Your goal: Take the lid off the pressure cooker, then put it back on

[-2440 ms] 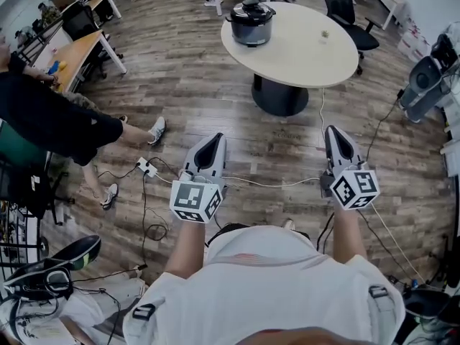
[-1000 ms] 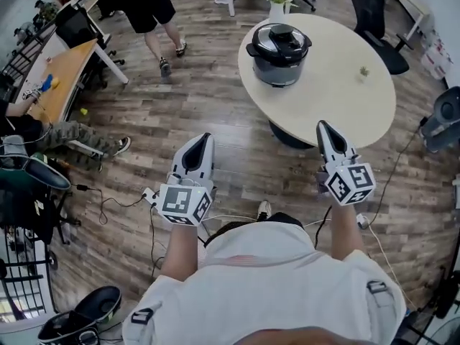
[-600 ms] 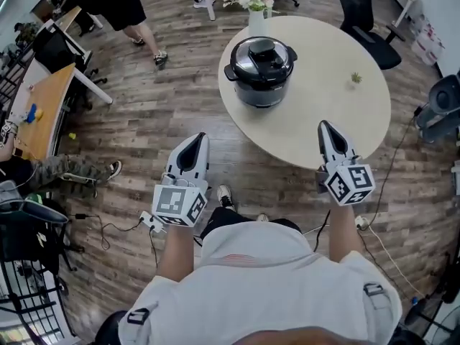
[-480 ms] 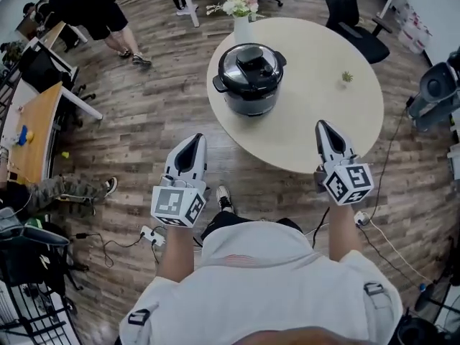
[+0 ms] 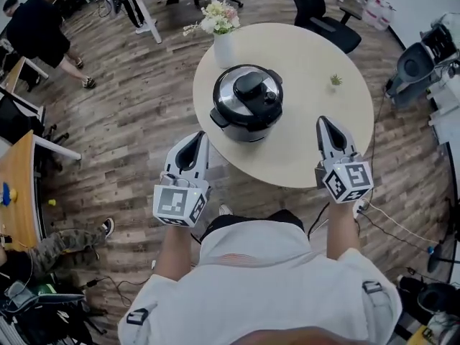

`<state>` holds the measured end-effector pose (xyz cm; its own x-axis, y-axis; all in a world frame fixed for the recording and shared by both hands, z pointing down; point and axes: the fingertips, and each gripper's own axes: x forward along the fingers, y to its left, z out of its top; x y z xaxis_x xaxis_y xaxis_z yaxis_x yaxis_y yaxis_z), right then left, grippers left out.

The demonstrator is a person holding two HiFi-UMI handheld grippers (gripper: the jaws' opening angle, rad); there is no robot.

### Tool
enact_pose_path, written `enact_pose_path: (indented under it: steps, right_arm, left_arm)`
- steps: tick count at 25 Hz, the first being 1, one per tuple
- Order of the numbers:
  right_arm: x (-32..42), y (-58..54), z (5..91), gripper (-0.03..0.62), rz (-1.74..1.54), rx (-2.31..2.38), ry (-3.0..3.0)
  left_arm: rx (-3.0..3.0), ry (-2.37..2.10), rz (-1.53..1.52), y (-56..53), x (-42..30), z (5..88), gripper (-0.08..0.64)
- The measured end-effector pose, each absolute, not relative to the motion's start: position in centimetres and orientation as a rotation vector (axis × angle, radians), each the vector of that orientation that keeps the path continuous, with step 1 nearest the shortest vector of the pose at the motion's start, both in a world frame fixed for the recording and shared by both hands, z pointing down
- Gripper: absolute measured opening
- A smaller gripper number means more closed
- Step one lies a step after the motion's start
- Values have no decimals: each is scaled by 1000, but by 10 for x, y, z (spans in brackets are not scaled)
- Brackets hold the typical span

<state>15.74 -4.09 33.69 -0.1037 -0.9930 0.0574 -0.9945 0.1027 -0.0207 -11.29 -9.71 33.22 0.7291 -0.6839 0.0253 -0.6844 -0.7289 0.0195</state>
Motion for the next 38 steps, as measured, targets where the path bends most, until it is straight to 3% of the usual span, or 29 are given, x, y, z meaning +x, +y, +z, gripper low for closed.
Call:
enact_pose_path:
  steps: [15, 18, 20, 21, 23, 25, 27, 30, 38]
  right_arm:
    - [189, -85, 337, 2, 125, 1988, -2417]
    - [187, -89, 340, 8, 120, 1924, -2441]
    - [183, -90, 343, 80, 139, 1871, -2468]
    - [179, -91, 344, 128, 152, 1834, -2489]
    - [171, -93, 346, 282, 177, 1770, -2524]
    - [167, -96, 348, 399, 192, 1760, -2522]
    - [170, -100, 348, 459, 203, 1787, -2503]
    - [173, -103, 349, 502, 237, 1806, -2497]
    - [167, -109, 351, 502, 201, 1587, -2470]
  left_arm:
    - [2872, -1162, -37, -132, -67, 320, 8]
    - [2883, -1149, -27, -132, -56, 320, 96]
    - [2888, -1124, -11, -131, -49, 323, 165]
    - [2892, -1104, -6, -130, -46, 323, 235]
    - [2896, -1067, -5, -129, -42, 324, 336]
    - [2889, -1042, -7, -130, -40, 326, 388]
    - [2879, -1037, -8, -132, -40, 326, 424]
    - [2877, -1057, -19, -135, -42, 323, 459]
    - [2859, -1071, -56, -129, -44, 320, 469]
